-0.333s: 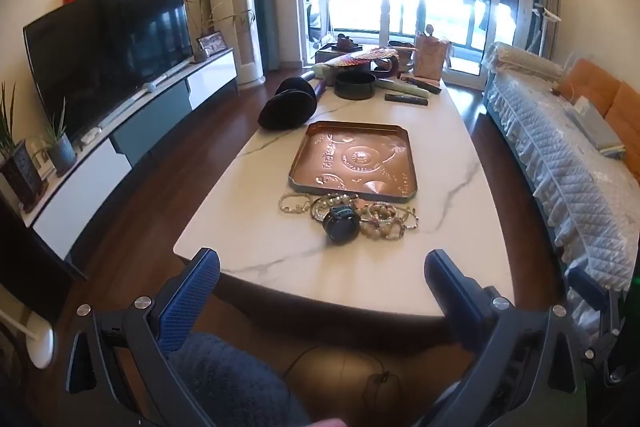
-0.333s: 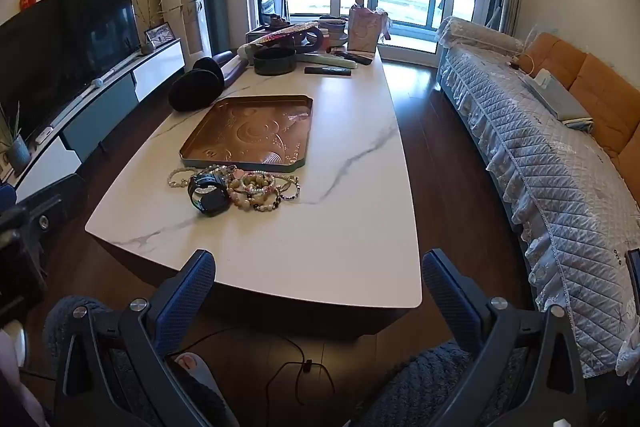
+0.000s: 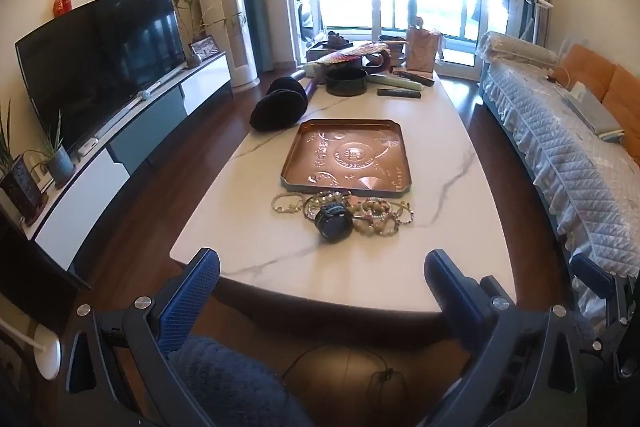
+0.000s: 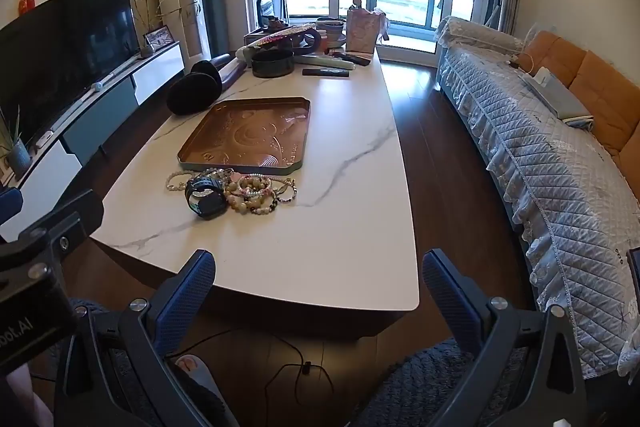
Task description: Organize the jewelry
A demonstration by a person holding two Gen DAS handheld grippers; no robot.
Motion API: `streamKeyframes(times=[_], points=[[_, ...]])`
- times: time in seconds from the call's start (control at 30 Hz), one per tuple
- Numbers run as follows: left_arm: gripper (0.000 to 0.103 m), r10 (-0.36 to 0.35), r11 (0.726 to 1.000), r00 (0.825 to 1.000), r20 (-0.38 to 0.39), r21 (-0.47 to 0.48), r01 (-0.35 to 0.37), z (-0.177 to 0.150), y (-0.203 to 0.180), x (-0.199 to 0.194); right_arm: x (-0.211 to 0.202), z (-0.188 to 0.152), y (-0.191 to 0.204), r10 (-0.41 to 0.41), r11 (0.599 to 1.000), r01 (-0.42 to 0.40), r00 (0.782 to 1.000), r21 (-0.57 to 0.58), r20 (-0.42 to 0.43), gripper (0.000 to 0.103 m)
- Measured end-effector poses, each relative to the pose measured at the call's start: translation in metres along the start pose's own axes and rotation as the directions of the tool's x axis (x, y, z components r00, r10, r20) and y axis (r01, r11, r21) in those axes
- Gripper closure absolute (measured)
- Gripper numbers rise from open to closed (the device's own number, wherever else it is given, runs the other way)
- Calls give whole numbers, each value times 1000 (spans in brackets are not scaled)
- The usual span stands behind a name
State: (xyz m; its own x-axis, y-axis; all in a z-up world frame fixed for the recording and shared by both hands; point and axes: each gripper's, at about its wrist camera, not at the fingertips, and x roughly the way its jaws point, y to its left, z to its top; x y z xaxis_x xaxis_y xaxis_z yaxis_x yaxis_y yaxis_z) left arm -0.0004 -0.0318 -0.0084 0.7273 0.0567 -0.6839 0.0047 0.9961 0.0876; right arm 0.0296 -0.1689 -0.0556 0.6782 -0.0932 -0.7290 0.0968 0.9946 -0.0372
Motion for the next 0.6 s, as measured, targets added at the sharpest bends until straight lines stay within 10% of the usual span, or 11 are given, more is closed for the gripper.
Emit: streamKeyframes(times=[0.6], points=[[1,-22,1000,1000,-16,3,22,-2,4,7,7,0,-3,29,1000,-29,999,7,-13,0]])
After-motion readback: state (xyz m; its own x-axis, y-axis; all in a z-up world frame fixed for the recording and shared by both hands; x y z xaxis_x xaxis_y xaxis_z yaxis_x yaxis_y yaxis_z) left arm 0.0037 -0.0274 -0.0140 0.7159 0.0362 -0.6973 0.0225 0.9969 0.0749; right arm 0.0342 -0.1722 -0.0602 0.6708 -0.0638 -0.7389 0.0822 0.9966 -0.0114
